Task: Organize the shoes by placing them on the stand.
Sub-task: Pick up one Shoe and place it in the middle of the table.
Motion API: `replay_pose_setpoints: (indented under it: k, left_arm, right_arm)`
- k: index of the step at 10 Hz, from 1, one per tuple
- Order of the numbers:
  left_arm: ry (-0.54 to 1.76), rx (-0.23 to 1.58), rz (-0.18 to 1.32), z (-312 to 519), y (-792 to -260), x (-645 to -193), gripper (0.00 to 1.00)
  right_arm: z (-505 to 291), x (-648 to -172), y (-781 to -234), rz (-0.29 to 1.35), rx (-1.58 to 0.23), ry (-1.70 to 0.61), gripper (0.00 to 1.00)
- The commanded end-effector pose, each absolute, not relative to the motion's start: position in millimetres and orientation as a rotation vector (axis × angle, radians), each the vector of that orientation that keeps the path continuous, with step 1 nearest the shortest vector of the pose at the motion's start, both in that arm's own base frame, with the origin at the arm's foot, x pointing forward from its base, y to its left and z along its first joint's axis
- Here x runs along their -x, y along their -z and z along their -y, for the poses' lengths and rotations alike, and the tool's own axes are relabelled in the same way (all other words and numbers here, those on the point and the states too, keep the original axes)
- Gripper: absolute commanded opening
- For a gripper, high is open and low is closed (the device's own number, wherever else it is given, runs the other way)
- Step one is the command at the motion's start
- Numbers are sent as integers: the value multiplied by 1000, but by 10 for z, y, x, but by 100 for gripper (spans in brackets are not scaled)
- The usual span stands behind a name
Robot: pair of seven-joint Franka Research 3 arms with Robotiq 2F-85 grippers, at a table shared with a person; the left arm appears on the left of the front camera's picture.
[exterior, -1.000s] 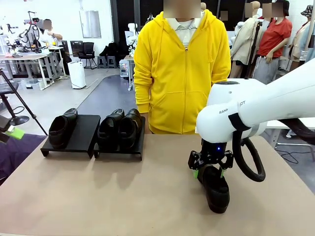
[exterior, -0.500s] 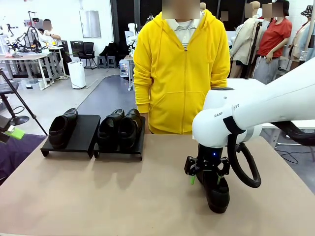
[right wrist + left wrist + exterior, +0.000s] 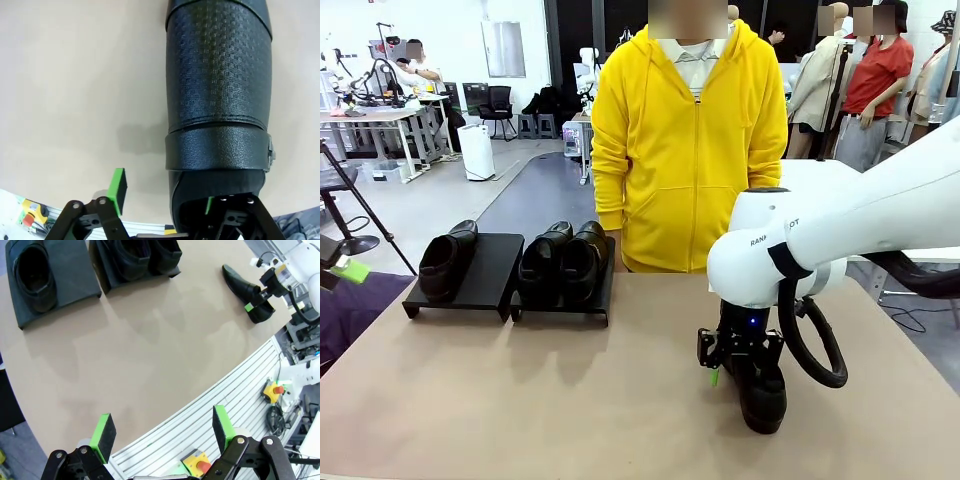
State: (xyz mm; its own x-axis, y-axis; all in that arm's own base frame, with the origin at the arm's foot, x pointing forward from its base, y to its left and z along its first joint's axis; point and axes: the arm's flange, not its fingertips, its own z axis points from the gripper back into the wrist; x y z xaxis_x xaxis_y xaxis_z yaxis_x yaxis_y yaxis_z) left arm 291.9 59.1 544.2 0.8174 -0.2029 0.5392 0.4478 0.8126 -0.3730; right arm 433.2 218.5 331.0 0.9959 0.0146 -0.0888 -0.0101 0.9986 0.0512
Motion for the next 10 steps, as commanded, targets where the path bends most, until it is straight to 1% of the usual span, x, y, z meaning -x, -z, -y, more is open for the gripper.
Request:
replay_pose_setpoints:
  k: [1,4,10]
  left_arm:
    - [356,509,496,-601,-5450,-2911,100]
    - [356,509,496,-601,-5450,-2911,100]
    - [356,509,496,-601,-5450,-2911,100]
  right_arm:
    - [-2218,-4311,-3353,-59,-52,-4,0]
    - [-2217,-4297,-3368,-39,-41,-4,0]
    - [-2141,-4258,-3577,-1,8,31,0]
